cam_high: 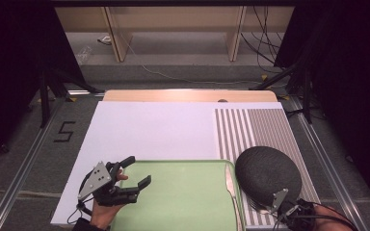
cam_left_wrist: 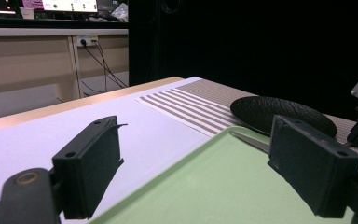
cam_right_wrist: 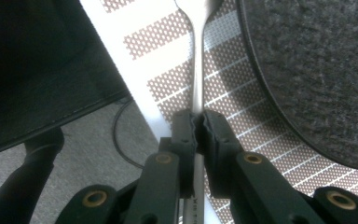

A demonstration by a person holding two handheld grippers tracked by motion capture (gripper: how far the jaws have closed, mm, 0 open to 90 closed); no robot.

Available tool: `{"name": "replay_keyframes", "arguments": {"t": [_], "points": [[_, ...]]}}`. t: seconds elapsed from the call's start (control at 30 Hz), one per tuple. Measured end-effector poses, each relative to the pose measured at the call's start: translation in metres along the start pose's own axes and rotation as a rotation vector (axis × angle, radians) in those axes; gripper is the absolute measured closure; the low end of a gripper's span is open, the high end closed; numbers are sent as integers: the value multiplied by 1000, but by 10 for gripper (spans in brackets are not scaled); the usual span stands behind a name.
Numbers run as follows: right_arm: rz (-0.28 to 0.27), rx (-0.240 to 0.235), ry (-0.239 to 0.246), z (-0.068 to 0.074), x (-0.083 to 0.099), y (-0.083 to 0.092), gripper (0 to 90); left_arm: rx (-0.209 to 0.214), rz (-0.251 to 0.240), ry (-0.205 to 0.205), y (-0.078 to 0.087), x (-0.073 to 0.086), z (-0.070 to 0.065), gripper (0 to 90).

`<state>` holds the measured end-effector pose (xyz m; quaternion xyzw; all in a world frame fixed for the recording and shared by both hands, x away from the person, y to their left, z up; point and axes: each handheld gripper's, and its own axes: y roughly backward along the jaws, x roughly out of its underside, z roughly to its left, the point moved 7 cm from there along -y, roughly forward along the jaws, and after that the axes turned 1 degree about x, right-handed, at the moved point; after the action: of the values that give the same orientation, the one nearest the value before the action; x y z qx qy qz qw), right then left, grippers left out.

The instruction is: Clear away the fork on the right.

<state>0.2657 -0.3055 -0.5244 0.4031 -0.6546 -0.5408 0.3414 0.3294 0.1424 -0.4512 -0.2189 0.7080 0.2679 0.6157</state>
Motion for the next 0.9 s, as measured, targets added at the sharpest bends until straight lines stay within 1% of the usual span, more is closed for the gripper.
{"name": "replay_keyframes", "arguments": {"t": [0.1,0.17,0.2,0.27,0.33,0.37,0.43,0.47,0.5,0.57,0.6,0.7,0.83,0.9], "points": [[-20,-9,1,1,0,3,838,0,0,1,0,0,0,163],[-42,-22,11,4,-2,7,839,0,0,1,0,0,0,163],[-64,-27,16,5,-4,9,839,0,0,1,0,0,0,163],[-83,-33,13,6,-7,12,839,0,-1,1,0,0,0,163],[-135,-49,10,8,-11,17,839,1,-2,3,0,0,0,163],[-171,-56,9,8,-14,20,839,0,-3,3,0,0,0,163],[-245,-88,-12,7,-20,26,839,0,-1,1,0,0,0,163],[-273,-102,-30,8,-22,28,839,0,0,0,0,0,0,163],[-302,-116,-37,8,-24,31,839,0,-1,0,0,0,0,163],[-367,-156,-65,7,-30,34,839,-1,-3,4,0,0,0,163],[-392,-169,-63,7,-33,35,839,-1,-3,3,0,0,0,163],[-426,-198,-73,6,-39,36,839,-2,-3,3,0,0,0,163],[-478,-239,-110,5,-47,38,839,-2,-3,2,0,0,0,163],[-503,-268,-131,6,-52,38,839,-2,-3,2,0,0,0,163]]}}
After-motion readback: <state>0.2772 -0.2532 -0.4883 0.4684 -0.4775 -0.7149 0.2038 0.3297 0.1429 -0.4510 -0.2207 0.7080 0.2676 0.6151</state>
